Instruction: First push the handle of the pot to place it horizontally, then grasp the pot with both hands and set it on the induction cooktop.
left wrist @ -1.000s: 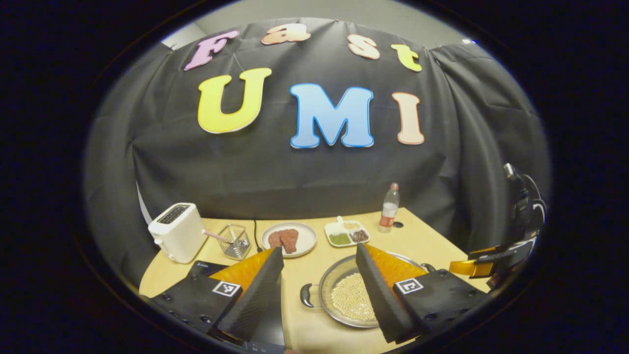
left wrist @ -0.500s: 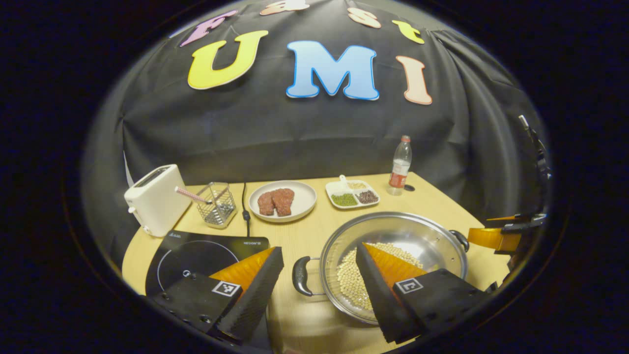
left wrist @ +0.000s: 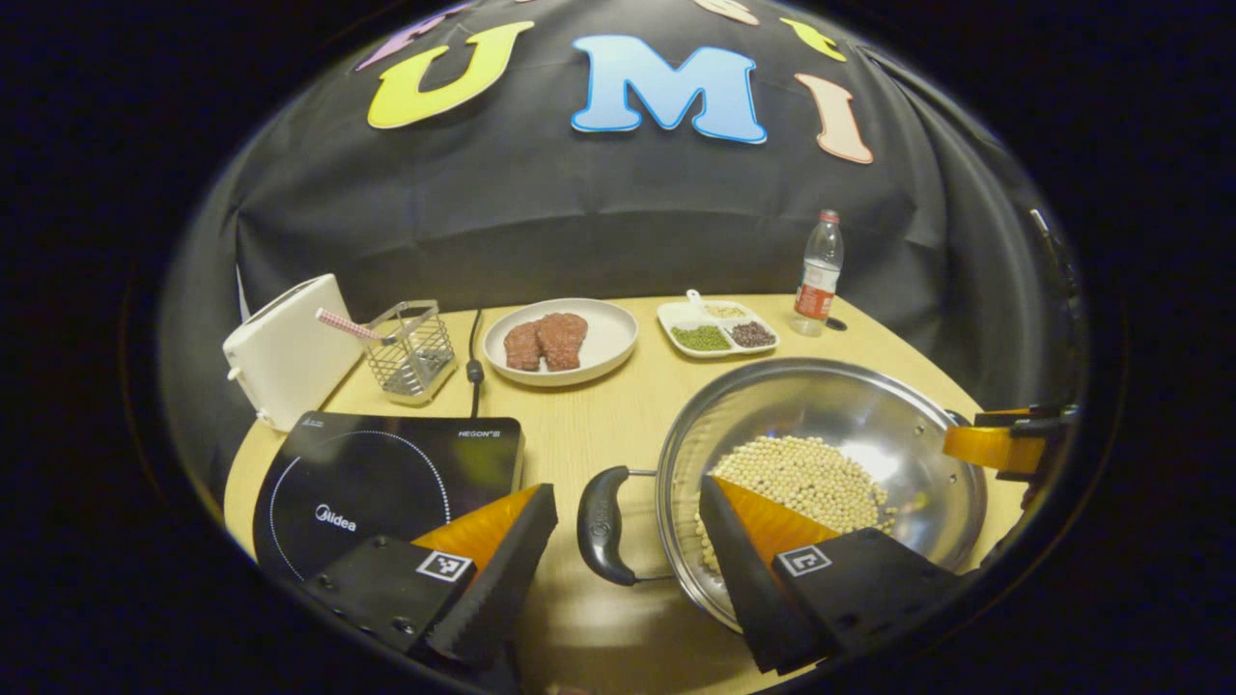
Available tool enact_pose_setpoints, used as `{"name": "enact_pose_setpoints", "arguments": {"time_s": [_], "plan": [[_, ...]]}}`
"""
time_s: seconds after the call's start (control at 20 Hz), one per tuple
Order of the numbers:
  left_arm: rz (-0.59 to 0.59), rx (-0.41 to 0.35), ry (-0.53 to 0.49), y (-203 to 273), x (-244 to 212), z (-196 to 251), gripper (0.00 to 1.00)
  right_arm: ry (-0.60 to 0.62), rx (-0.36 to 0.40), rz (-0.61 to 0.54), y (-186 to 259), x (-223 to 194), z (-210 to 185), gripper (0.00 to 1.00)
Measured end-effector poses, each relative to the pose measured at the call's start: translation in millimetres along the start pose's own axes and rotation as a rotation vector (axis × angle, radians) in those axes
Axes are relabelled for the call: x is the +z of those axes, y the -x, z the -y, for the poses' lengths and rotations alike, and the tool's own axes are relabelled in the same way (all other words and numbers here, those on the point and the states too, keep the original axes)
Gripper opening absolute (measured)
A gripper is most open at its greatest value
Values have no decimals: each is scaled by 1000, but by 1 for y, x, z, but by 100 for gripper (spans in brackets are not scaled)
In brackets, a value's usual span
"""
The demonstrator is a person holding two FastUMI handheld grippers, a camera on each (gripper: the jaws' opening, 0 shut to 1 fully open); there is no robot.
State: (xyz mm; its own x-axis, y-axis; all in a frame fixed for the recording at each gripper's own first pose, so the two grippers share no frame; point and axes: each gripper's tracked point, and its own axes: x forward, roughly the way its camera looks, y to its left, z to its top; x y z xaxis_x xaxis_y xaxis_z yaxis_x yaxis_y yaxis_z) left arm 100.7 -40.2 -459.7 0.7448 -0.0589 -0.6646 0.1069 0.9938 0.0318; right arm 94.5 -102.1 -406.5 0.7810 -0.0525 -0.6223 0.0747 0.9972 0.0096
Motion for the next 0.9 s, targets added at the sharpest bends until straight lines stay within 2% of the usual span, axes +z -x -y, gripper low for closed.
{"name": "enact_pose_setpoints", "arguments": {"time_s": [0.05, 0.2, 0.35, 0.4, 0.45, 0.5, 0.55, 0.6, 0.65, 0.7, 0.8, 0.9], "plan": [[-9, 0, 1, -4, -2, 1, 99, -2, -4, -8, -4, -2, 0, 96], [-16, -14, 4, -15, -4, 2, 99, -8, -23, -36, -18, -11, 3, 96], [-25, -18, -3, -22, -7, 1, 96, -26, -40, -66, -32, -20, 6, 96], [-30, -17, -4, -24, -9, 0, 92, -34, -41, -78, -32, -23, 7, 97], [-38, -15, -7, -26, -11, -1, 88, -38, -39, -90, -33, -26, 6, 95], [-47, -13, -9, -26, -13, -1, 79, -44, -26, -95, -34, -25, 3, 93], [-53, -17, -6, -28, -14, 0, 81, -42, -18, -99, -35, -26, 1, 90], [-53, -18, -12, -29, -15, -1, 75, -33, -12, -101, -37, -26, -3, 77], [-52, -17, -17, -28, -15, -1, 71, -20, -21, -105, -36, -26, -3, 77], [-52, -20, -18, -28, -16, -1, 74, -24, -19, -107, -37, -27, -3, 71], [-53, -24, -16, -28, -15, 0, 72, -60, -7, -117, -36, -28, -2, 68], [-52, -23, -14, -29, -15, -1, 70, -39, -17, -115, -35, -27, -2, 68]]}}
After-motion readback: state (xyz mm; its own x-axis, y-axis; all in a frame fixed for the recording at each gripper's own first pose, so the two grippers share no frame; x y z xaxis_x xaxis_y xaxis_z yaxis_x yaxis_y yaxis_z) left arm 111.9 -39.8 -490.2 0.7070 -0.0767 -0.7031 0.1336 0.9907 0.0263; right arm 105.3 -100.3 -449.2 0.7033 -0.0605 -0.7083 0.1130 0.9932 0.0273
